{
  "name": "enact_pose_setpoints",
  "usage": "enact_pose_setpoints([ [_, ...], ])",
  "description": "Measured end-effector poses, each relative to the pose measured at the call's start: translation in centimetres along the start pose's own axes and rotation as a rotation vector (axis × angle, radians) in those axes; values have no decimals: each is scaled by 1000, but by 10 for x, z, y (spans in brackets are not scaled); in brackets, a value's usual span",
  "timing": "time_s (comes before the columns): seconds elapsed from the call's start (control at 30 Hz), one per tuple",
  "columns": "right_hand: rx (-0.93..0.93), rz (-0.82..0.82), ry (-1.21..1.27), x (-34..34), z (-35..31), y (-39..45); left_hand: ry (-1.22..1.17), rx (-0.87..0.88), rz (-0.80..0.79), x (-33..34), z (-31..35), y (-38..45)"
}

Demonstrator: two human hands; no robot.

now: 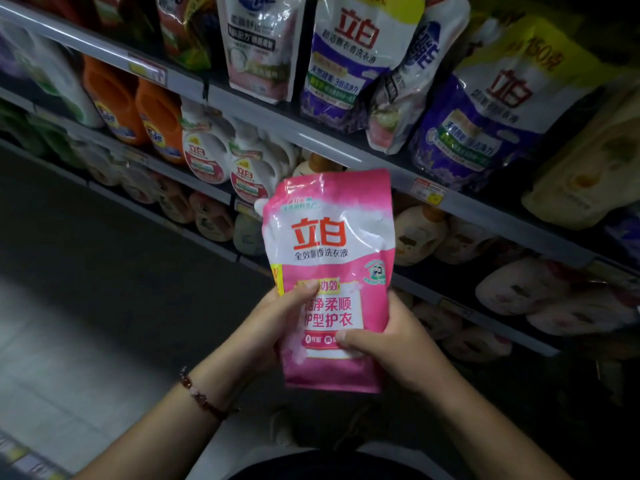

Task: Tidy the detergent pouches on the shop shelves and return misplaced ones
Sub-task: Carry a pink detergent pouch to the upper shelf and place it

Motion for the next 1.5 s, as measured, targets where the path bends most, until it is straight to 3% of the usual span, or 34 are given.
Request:
enact_pose_setpoints([
  [0.2, -141, 106, 148, -29, -31, -7, 336, 299, -25, 45, 66, -9],
  [0.37, -181, 193, -1, -67, -66, -21, 433, 426, -4, 93, 103, -6],
  [0.47, -279, 374, -241, -101, -106, -38, 420, 473, -9, 125, 126, 1],
  [0.63, -370, 584, -962, -160, -184, -76, 397, 560, 13, 175, 174, 8],
  [0.8, -386, 808, -1189, -230, -252, -102, 428, 670, -70, 238, 216, 7],
  [0.97, -476, 851, -1168, -272, -306, -104, 379, 764, -97, 289, 247, 6],
  [1.13, -558, 809, -989, -297, -345, -69, 345, 864, -43, 322, 266, -1],
  [1.33, -751, 1016, -821, -309, -404, -47, 320, 978, 40, 327, 271, -4],
  [1.5, -630, 1152, -921, -320, -444, -17, 273, 986, 63, 317, 280, 1],
])
Point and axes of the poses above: each hand's wrist, its own y-axis towards the middle knuckle, its own x-axis out of the palm, z = x × y, the point moved 7 cm from there along y, towards the middle knuckle, and after that the axes turned 2 degrees about -z, right-handed, at the moved point
